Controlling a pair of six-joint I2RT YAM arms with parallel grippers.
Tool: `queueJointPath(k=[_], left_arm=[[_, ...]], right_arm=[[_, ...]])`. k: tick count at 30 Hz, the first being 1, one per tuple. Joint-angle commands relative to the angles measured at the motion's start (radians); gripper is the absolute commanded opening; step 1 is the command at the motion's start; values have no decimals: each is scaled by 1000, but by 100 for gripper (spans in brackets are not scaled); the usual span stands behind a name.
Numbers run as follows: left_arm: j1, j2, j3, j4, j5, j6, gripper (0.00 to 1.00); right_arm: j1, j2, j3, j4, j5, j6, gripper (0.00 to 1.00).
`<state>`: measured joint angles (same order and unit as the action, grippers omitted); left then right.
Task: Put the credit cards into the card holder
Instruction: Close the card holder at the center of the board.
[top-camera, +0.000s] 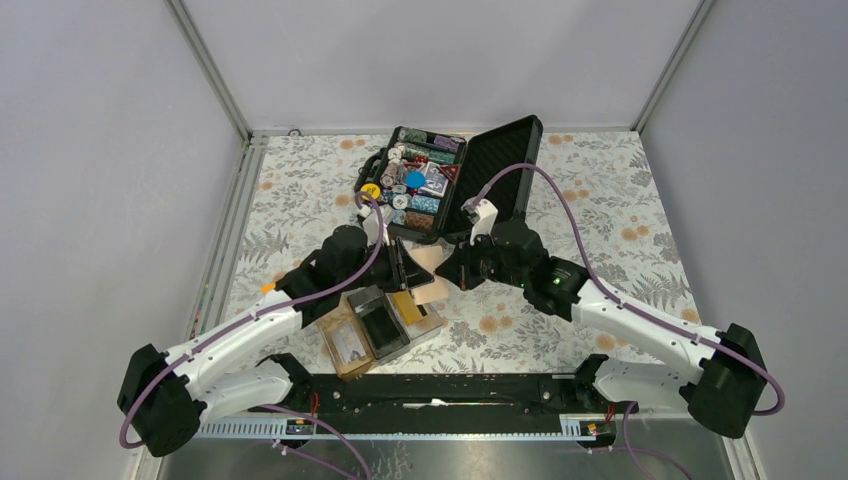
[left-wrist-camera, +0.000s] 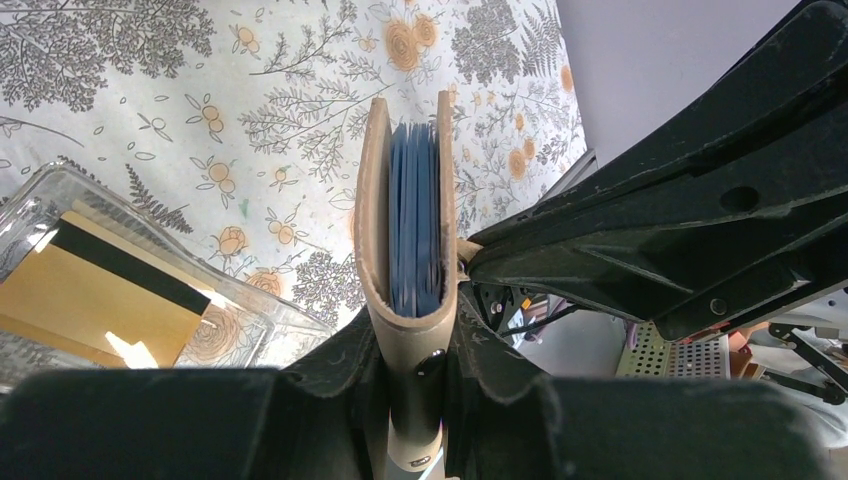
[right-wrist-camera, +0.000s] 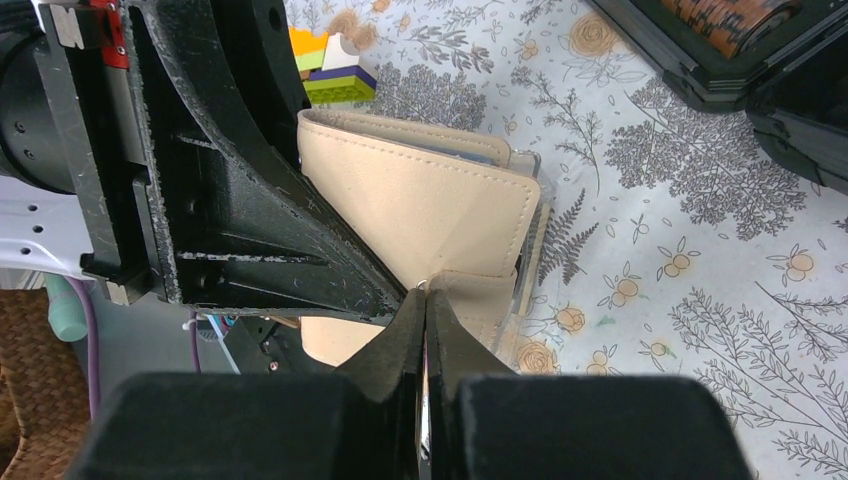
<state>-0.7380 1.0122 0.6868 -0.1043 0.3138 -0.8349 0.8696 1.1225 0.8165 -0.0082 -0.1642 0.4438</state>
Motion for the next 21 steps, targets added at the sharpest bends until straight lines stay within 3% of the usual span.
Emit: queueJointPath(k=[1, 21], left_arm=[[-12, -4, 18, 198, 41, -14, 0], [-10, -14, 2, 241, 44, -17, 0]], right_arm=[[37, 31, 24, 62, -130, 22, 0], [71, 140, 41, 61, -152, 80, 0]])
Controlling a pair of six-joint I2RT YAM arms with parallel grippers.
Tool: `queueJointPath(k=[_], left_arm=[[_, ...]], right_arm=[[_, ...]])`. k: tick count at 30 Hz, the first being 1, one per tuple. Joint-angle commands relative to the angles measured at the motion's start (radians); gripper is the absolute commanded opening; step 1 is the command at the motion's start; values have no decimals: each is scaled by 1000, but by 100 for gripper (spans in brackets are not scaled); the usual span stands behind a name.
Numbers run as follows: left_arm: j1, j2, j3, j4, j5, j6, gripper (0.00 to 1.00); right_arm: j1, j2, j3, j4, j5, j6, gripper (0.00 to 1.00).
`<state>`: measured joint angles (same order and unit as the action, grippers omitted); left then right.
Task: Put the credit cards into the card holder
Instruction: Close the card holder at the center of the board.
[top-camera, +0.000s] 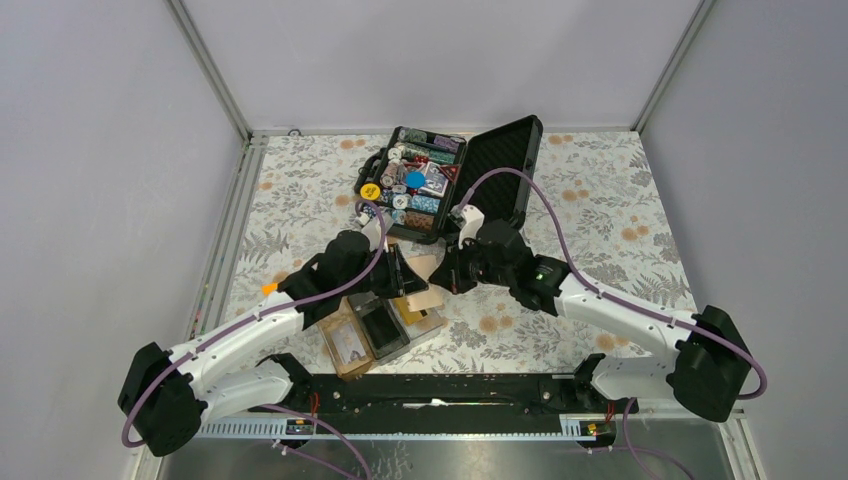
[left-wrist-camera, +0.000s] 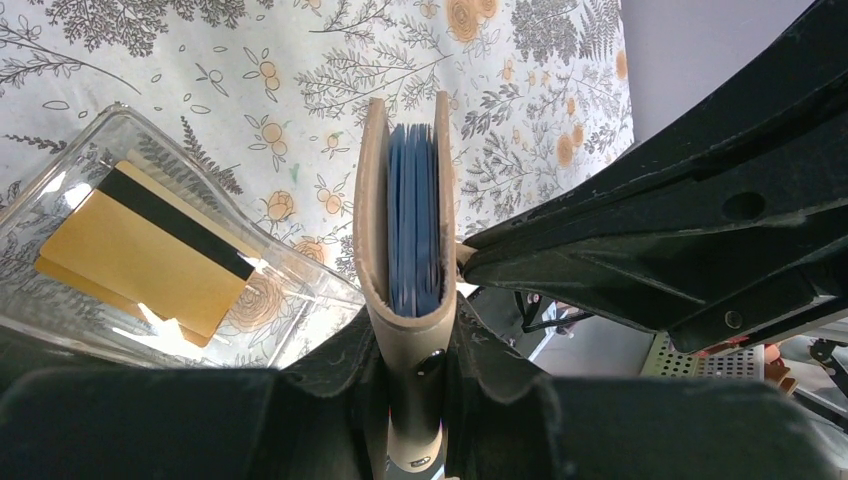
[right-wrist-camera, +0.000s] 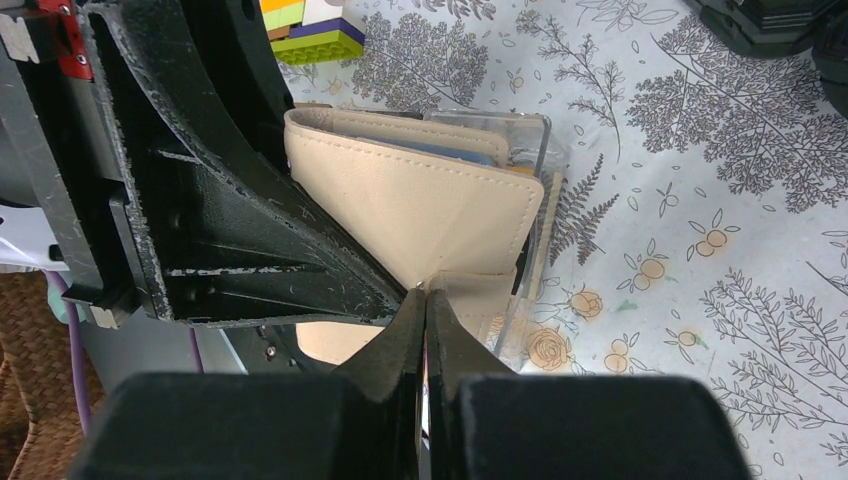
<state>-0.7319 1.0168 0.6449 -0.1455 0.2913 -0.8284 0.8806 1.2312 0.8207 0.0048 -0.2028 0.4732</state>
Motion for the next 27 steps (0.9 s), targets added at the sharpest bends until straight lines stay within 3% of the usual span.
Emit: queueJointPath(k=[1, 27], left_arm=[[-16, -17, 43, 286, 71, -24, 0], [-4, -31, -11, 442, 176, -53, 0]], right_arm=[[60, 33, 31, 54, -116, 55, 0], [134, 210, -8, 360, -70, 249, 0]])
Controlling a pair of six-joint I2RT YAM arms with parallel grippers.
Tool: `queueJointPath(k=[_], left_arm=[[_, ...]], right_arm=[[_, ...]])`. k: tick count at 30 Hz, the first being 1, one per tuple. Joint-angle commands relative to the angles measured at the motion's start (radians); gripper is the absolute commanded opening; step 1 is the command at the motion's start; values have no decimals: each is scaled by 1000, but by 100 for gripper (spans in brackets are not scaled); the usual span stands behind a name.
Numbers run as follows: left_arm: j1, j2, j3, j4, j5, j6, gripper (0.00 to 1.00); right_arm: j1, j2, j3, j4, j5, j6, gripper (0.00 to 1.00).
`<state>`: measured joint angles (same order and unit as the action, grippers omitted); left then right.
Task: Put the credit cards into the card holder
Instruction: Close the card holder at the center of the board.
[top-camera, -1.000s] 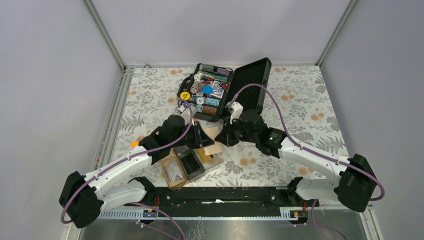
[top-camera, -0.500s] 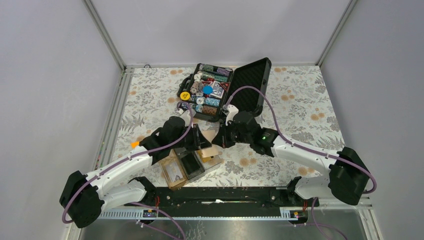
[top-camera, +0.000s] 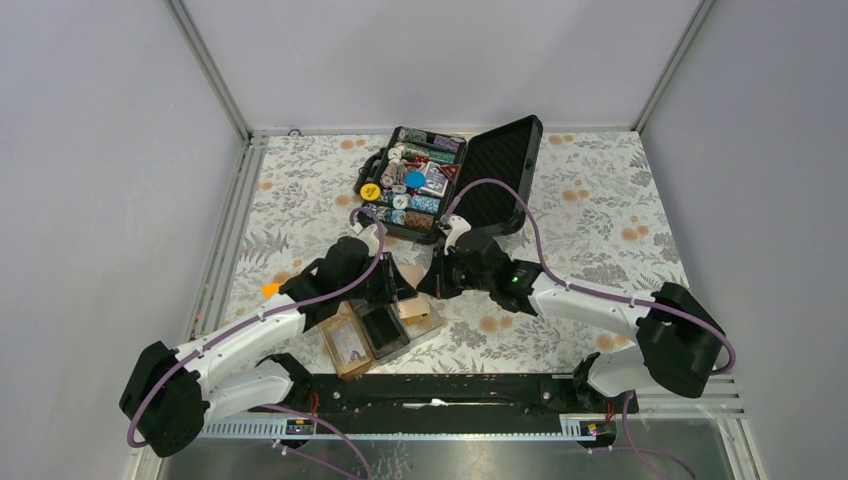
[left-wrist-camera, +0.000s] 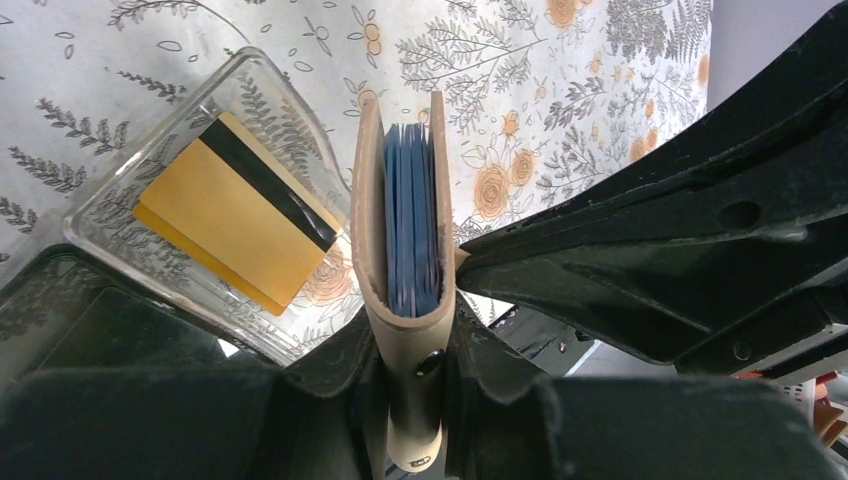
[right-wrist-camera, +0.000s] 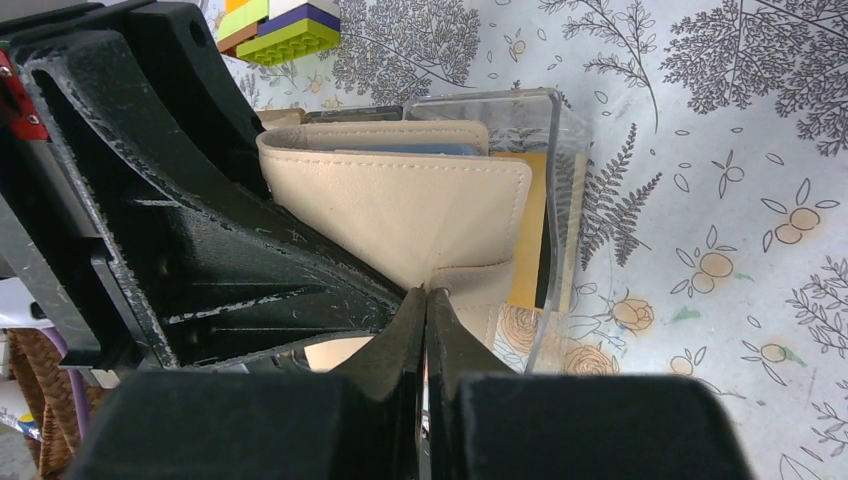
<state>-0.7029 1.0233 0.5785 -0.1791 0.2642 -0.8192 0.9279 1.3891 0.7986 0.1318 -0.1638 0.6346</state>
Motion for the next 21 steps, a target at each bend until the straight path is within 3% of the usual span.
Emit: queueJointPath(k=[1, 21], left_arm=[[-32, -39, 53, 483, 208, -63, 0], [-30, -75, 18, 640, 353, -51, 0]], right_arm=[[91, 61, 15, 240, -108, 91, 0], [109, 102, 8, 339, -124, 119, 0]])
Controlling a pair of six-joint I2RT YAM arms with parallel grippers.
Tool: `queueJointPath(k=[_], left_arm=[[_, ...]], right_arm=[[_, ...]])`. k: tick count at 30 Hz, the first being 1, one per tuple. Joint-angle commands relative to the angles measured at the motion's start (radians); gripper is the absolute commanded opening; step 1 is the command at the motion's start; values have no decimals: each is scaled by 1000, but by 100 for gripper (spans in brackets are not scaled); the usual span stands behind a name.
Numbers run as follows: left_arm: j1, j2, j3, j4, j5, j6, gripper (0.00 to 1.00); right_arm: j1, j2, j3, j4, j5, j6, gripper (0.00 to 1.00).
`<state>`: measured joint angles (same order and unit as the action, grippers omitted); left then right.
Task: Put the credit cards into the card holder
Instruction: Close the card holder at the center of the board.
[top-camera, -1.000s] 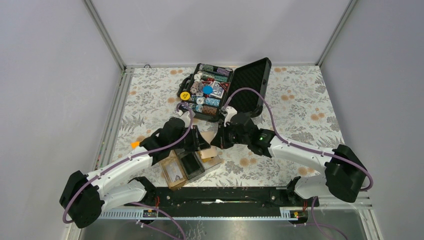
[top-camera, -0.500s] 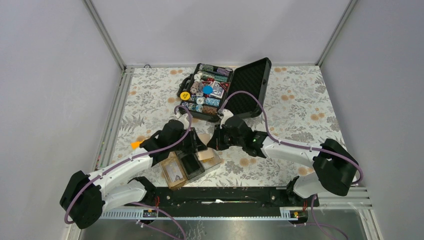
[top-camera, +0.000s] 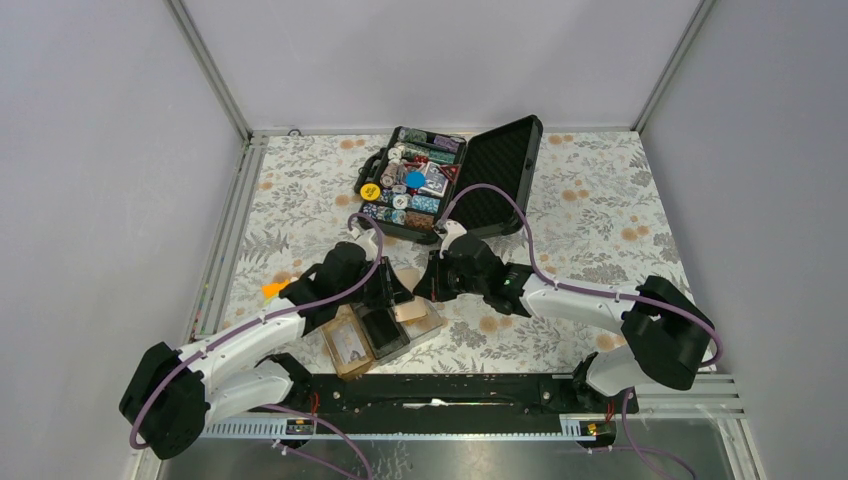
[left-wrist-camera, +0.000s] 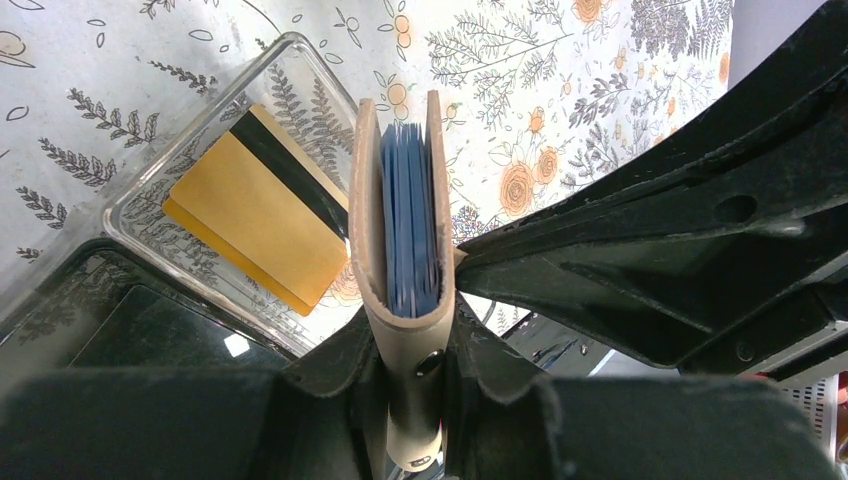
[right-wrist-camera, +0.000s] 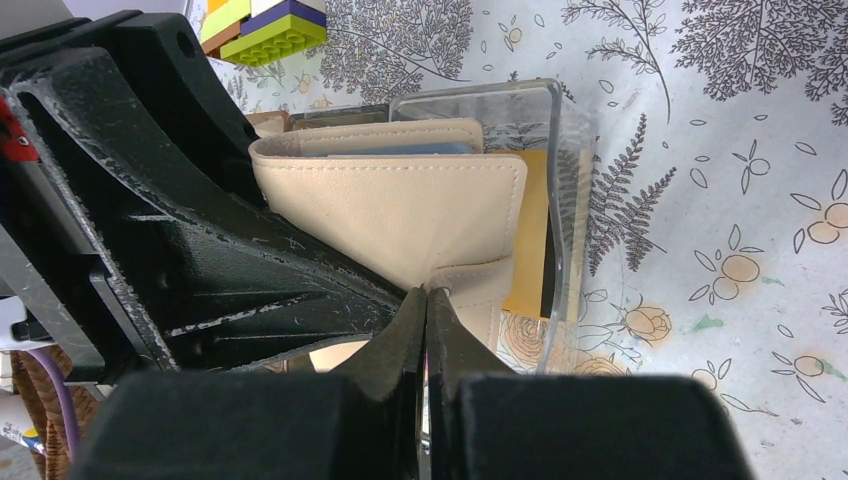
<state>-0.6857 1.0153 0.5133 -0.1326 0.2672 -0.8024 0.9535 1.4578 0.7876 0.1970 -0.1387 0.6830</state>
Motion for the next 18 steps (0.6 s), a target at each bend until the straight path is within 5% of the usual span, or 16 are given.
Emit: queueJointPath(k=[1, 18], left_arm=[[-47, -65, 86, 598, 360, -69, 0], [-49, -77, 84, 649, 471, -85, 0]], right_arm=[[83, 34, 21, 275, -153, 68, 0], [87, 126, 105, 313, -185, -15, 0]])
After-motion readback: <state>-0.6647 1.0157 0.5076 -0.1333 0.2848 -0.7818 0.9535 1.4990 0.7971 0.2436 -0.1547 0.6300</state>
